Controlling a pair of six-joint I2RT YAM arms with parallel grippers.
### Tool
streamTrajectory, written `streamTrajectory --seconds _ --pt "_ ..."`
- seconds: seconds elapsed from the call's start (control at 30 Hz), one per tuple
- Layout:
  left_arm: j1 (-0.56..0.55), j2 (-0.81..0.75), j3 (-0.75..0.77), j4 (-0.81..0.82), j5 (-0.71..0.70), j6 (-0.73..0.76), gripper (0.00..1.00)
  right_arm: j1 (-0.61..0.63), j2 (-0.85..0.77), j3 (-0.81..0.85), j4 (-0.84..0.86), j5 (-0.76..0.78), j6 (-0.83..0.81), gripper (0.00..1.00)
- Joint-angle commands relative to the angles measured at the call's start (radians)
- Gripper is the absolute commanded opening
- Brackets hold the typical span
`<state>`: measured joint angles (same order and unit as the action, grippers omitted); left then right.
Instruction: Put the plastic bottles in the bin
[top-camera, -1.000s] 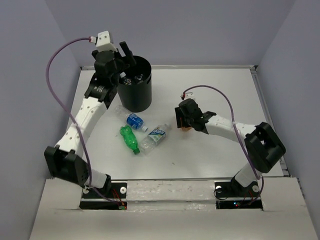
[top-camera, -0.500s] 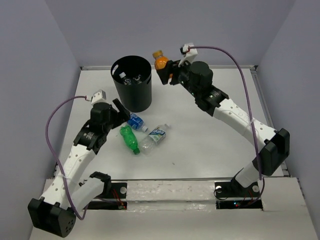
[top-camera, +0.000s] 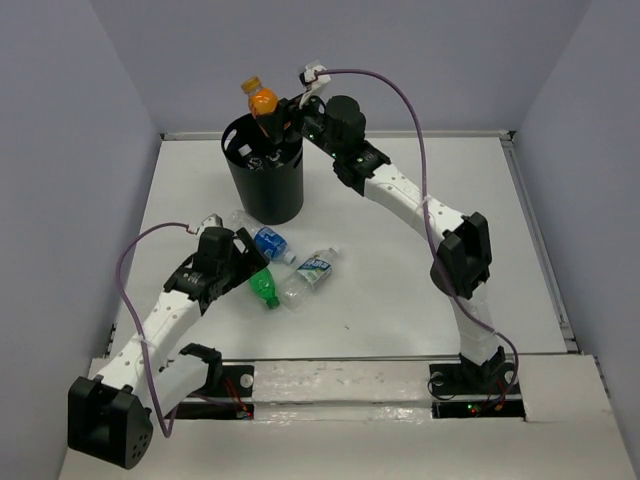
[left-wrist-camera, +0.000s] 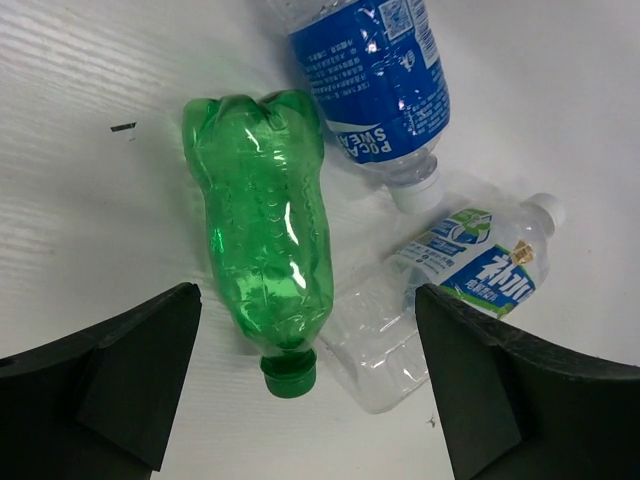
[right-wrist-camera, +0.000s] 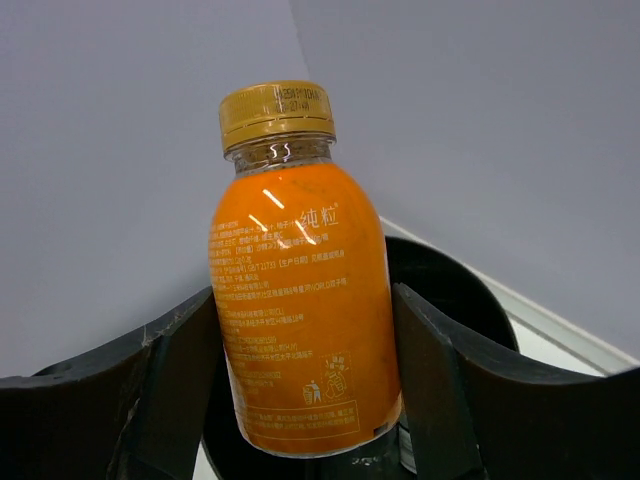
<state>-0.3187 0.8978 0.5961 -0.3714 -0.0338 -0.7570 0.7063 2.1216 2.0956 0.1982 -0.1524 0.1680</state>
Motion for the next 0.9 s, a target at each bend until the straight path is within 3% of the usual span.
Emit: streamTrajectory --seconds 0.0,0.03,0.07,0.13,0.37,0.63,0.87 --pt "0.001 0.030 -0.048 0.061 0.063 -0.015 0.99 0.021 0.035 0.101 0.021 -0.029 -0.022 0.58" --pt "0.001 0.030 -0.048 0.062 0.063 -0.018 0.99 0.021 0.035 0.101 0.015 -0.029 -0.025 0.58" --pt "0.001 0.039 -0.062 0.078 0.060 -0.021 0.99 0.021 0.049 0.106 0.012 -0.032 -0.028 0.75" --pt "0.001 0.052 -0.079 0.095 0.057 -0.031 0.99 0.021 0.044 0.090 0.009 -0.036 -0.036 0.84" --pt "0.001 0.115 -0.071 0.140 -0.021 -0.028 0.99 0.021 -0.158 -0.152 0.014 -0.012 -0.051 0.87" --pt "0.001 0.160 -0.065 0.218 -0.130 -0.047 0.94 0.021 -0.486 -0.710 0.079 -0.016 0.082 0.86" --pt "0.001 0.303 -0.041 0.287 -0.130 -0.032 0.90 0.021 -0.557 -1.008 0.029 0.240 0.304 0.92"
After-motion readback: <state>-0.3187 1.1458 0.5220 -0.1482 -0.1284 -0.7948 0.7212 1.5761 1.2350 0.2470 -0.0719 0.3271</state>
